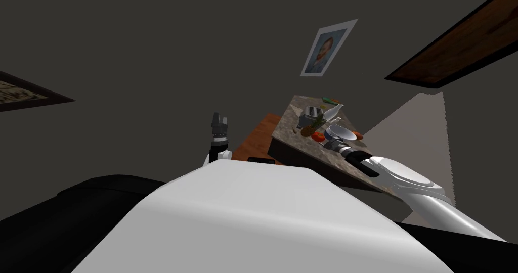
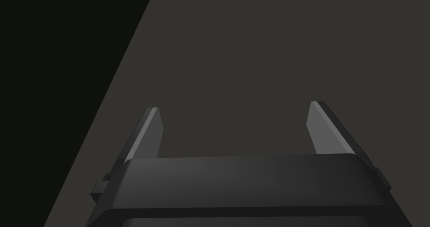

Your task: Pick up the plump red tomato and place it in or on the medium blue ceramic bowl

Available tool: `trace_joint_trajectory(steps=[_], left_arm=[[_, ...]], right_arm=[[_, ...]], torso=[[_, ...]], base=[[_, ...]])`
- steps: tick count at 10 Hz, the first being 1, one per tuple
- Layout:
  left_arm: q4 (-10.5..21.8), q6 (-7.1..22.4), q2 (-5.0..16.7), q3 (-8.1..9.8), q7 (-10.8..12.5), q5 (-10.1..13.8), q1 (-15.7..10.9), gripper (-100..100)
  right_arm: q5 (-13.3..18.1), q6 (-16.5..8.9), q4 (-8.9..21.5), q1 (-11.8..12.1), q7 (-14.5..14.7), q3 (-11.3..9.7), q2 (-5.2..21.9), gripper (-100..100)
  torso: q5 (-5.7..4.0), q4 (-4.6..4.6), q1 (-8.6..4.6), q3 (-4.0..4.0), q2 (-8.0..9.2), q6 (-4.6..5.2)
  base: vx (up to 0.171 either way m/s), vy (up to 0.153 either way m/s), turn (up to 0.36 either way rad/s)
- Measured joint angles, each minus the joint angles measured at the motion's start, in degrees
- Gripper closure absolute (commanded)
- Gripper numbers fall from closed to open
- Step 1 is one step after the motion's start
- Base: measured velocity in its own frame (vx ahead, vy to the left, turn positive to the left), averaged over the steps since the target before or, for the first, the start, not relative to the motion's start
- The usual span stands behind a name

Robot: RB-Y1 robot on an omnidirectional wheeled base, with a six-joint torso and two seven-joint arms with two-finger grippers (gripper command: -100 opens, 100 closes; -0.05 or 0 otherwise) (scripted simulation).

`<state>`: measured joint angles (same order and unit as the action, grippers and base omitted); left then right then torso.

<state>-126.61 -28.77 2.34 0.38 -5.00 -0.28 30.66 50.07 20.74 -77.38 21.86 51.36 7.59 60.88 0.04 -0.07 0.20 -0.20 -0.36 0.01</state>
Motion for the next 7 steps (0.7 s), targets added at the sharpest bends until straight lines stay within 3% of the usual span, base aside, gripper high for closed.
trace_joint_trajectory(steps=[3, 4, 5, 6, 7], left_arm=[[0.00, 0.00, 0.00, 0.00, 0.00, 0.00, 0.00, 0], [0.00, 0.00, 0.00, 0.00, 0.00, 0.00, 0.00, 0], [0.00, 0.00, 0.00, 0.01, 0.00, 0.00, 0.00, 0], [0.00, 0.00, 0.00, 0.01, 0.00, 0.00, -0.01, 0], [0.00, 0.00, 0.01, 0.01, 0.00, 0.00, -0.01, 0]], right_arm=[[3.26, 0.48, 5.46, 0.40, 3.82, -0.81, 0.99, -100], [4.21, -0.04, 5.87, 1.01, 4.36, -1.69, 1.35, -100], [4.31, -0.26, 5.84, 1.08, 4.35, -1.81, 1.40, 0], [4.30, -0.23, 5.84, 1.07, 4.35, -1.80, 1.40, -100], [4.52, -0.89, 5.76, 1.03, 4.61, -2.09, 0.51, -100]], torso=[[-0.01, -0.02, 0.01, -0.04, -0.07, 0.00], [-0.01, -0.01, -0.06, -0.01, -0.01, 0.01], [-0.03, 0.03, -0.13, 0.08, 0.16, 0.02], [-0.03, 0.06, -0.17, 0.16, 0.28, 0.02], [-0.07, 0.04, -0.29, 0.09, 0.15, -0.01]], base=[[0.102, 0.047, 0.070], [0.034, 0.007, 0.005], [0.008, 0.002, 0.000], [0.065, -0.032, 0.107], [0.041, -0.023, 0.034]])
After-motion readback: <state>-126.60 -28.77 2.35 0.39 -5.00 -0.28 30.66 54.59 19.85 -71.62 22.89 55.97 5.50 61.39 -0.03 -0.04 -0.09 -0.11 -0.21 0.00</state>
